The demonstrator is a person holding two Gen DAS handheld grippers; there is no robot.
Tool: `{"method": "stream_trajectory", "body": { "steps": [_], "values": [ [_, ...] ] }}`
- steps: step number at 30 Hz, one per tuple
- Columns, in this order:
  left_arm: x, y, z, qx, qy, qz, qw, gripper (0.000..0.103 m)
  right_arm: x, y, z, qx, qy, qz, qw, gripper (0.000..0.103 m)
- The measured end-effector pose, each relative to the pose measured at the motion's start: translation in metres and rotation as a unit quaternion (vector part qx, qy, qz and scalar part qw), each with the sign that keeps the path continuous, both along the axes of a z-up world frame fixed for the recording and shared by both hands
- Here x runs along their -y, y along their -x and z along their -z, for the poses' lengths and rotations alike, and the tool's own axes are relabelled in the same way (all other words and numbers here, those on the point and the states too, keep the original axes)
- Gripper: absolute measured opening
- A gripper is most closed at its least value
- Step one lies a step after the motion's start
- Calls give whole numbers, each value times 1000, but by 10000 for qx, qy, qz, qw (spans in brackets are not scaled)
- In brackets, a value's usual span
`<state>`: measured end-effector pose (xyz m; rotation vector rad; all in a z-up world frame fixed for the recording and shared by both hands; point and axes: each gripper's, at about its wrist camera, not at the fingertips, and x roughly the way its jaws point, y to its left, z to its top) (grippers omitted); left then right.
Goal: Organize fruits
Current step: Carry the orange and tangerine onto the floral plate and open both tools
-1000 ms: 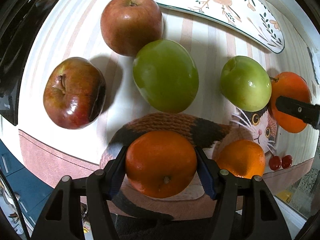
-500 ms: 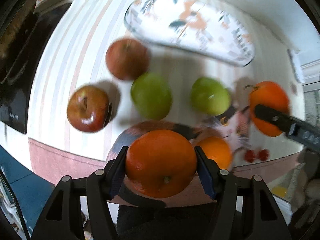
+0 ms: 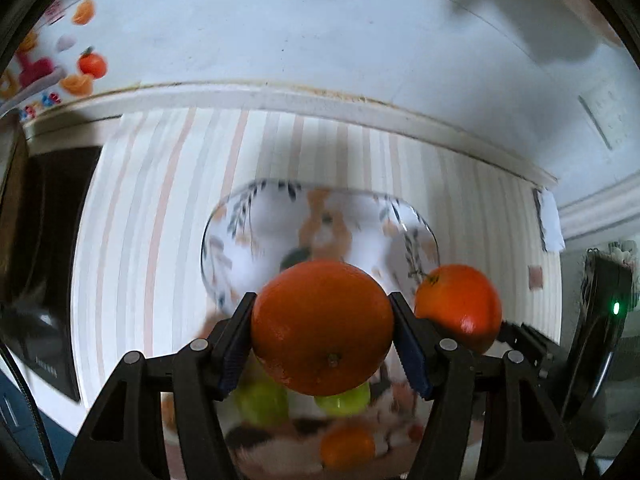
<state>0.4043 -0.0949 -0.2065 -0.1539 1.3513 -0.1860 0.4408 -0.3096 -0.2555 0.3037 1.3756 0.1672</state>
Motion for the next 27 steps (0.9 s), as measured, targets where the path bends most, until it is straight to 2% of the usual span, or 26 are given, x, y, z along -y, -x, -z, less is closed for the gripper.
{"method": "stream_trajectory", "body": {
  "steps": [5, 10, 17, 23, 27],
  "values": [
    [14, -58, 42, -430, -166, 116, 9989, 62, -12, -46, 34, -112, 218, 109, 9996, 82],
    [13, -95, 85, -991, -51, -45, 9951, 62, -14, -73, 67, -269, 416, 175, 9986, 82],
    [15, -107, 115, -1406, 30, -13, 9901, 62, -12, -90, 90, -271, 448, 205, 9984, 82],
    [16, -104, 122, -1439, -40, -25, 9896, 62, -11, -95, 96, -307, 430, 251, 9983, 84],
    [22, -104, 127, -1469, -246, -41, 9888, 62, -13, -99, 97, -404, 392, 261, 9981, 84]
  ]
}}
